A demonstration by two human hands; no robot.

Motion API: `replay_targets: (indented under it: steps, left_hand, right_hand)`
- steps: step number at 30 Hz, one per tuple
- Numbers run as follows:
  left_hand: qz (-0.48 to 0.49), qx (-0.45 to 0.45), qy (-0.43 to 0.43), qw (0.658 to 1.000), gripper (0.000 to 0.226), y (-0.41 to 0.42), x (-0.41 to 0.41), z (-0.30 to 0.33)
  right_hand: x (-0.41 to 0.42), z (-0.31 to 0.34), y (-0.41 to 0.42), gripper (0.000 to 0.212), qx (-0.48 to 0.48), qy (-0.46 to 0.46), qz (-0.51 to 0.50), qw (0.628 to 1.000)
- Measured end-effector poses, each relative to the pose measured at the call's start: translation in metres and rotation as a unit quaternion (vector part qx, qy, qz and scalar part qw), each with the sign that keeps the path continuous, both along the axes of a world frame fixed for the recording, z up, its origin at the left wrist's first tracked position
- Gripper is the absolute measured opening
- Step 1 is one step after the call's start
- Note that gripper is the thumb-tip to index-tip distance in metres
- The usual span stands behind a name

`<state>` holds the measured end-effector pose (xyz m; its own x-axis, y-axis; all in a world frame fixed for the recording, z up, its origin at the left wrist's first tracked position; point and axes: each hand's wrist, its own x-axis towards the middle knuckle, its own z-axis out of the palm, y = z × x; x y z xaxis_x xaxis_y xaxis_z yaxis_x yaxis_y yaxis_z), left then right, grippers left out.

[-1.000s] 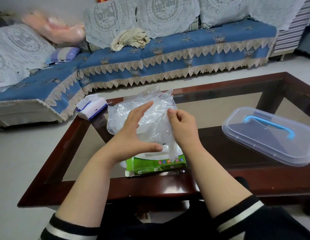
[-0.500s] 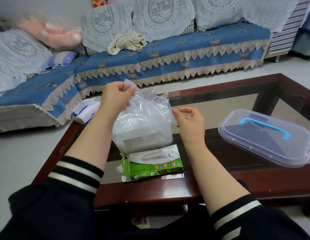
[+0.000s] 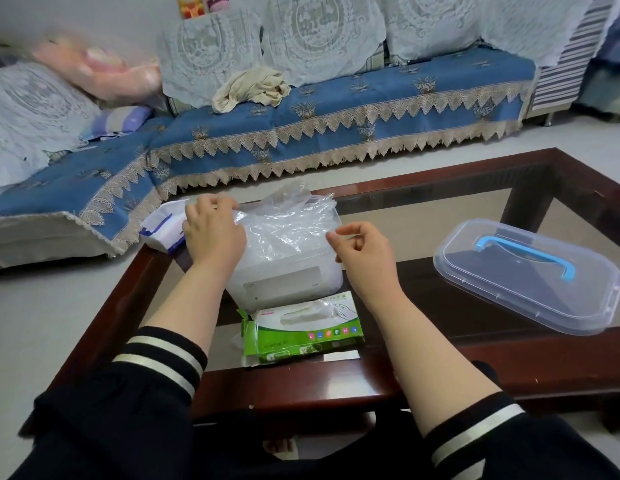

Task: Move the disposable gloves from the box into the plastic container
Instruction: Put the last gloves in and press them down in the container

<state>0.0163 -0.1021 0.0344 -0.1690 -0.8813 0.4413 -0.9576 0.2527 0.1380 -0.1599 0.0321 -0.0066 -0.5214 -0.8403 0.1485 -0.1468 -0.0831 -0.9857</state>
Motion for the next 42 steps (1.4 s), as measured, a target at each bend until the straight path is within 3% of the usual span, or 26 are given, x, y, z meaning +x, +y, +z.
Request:
replay_targets:
  steps: [3,5,9,13,15,18,20,22,30,34,37,38,40,42]
  left_hand:
    - [-0.013,0.002,0.041,0.999,0.033,0.010,0.012,0.002]
    - [-0.040,0.017,0.084,0.996,0.043,0.021,0.017,-0.002]
    - [-0.113,0.005,0.105,0.988,0.056,0.047,0.023,-0.017]
    - [-0.175,-0.021,0.190,0.966,0.030,0.078,0.025,-0.027]
    - [-0.219,0.045,0.215,0.951,0.018,0.095,0.023,-0.033]
    - [-0.240,0.204,0.141,0.938,0.028,0.103,0.024,-0.049]
    - [-0.237,0.246,0.054,0.938,0.050,0.098,0.027,-0.062]
    - [-0.240,0.280,0.023,0.929,0.062,0.092,0.027,-0.074]
    - [-0.194,0.257,0.045,0.946,0.046,0.089,0.020,-0.095]
    - [-0.167,0.267,0.037,0.948,0.043,0.088,0.017,-0.098]
    - [-0.167,0.270,0.025,0.948,0.041,0.085,0.015,-0.100]
    - [-0.168,0.281,0.024,0.945,0.042,0.085,0.016,-0.100]
    - [-0.176,0.310,0.063,0.932,0.039,0.085,0.018,-0.096]
    - [-0.190,0.318,0.149,0.917,0.021,0.088,0.019,-0.083]
  right_hand:
    - [0.006,-0.004,-0.002,0.012,0.041,0.023,0.095,0.994]
    - [0.014,-0.009,-0.002,0.014,0.081,0.036,0.171,0.981]
    - [0.030,-0.021,-0.003,0.016,0.126,0.147,0.229,0.954]
    - [0.040,-0.034,-0.007,0.038,0.181,0.241,0.266,0.916]
    - [0.040,-0.041,-0.010,0.042,0.207,0.283,0.278,0.894]
    - [0.041,-0.046,-0.014,0.030,0.213,0.350,0.258,0.875]
    - [0.044,-0.045,-0.014,0.022,0.213,0.365,0.242,0.874]
    - [0.045,-0.043,-0.012,0.018,0.225,0.373,0.220,0.873]
    - [0.045,-0.041,-0.014,0.019,0.223,0.396,0.189,0.871]
    - [0.045,-0.033,-0.013,0.028,0.190,0.333,0.174,0.907]
    - [0.043,-0.011,-0.006,0.022,0.023,0.152,0.101,0.983]
    - [0.040,-0.004,-0.003,0.023,-0.043,0.083,0.074,0.993]
    - [0.031,0.004,0.002,0.023,-0.123,-0.018,0.044,0.991]
    - [0.024,0.005,0.005,0.019,-0.134,-0.060,0.033,0.989]
